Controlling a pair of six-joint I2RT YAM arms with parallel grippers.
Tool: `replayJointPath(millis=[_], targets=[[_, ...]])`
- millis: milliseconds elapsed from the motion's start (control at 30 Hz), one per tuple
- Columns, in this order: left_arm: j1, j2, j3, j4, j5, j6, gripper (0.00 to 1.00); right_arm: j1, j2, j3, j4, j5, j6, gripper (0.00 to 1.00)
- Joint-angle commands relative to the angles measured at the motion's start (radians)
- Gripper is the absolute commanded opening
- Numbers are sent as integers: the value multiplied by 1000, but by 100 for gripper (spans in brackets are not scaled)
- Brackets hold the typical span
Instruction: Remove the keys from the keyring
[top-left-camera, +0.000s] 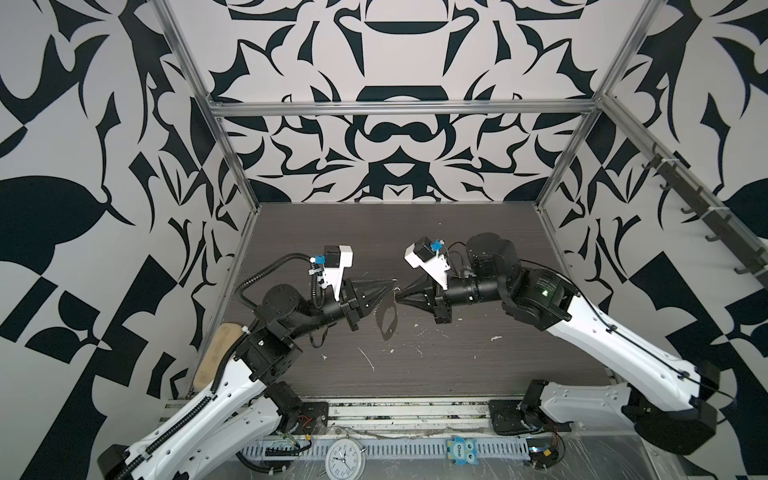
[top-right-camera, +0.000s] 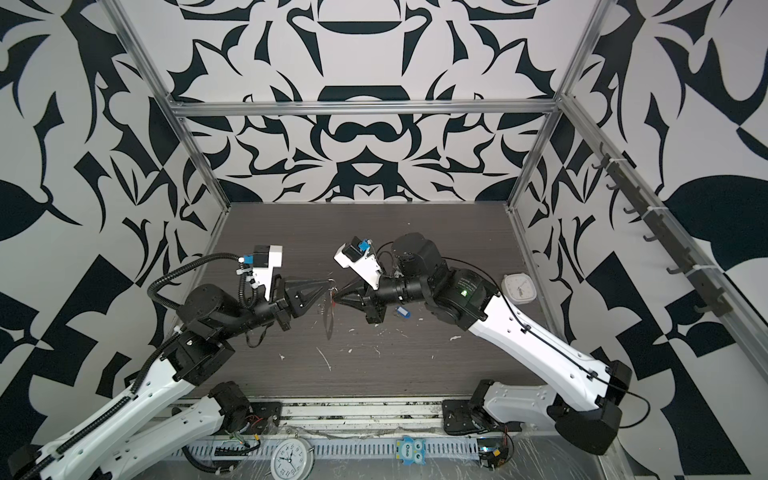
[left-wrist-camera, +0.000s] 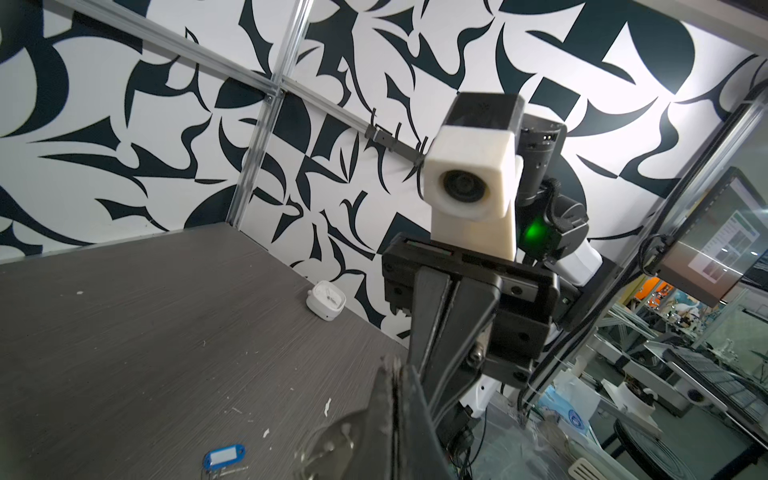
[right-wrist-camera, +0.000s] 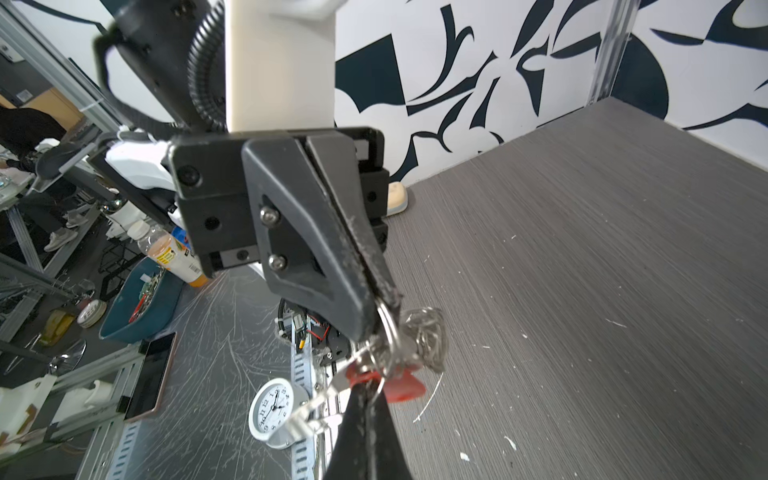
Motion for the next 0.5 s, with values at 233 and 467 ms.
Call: replayJointPath(millis=[233, 467], targets=[[1, 8, -47, 267, -32, -122, 0, 40, -13, -34, 92, 47, 20, 0], [1, -28, 27, 63, 22, -24, 0, 41, -52, -15, 33, 85, 9, 6]])
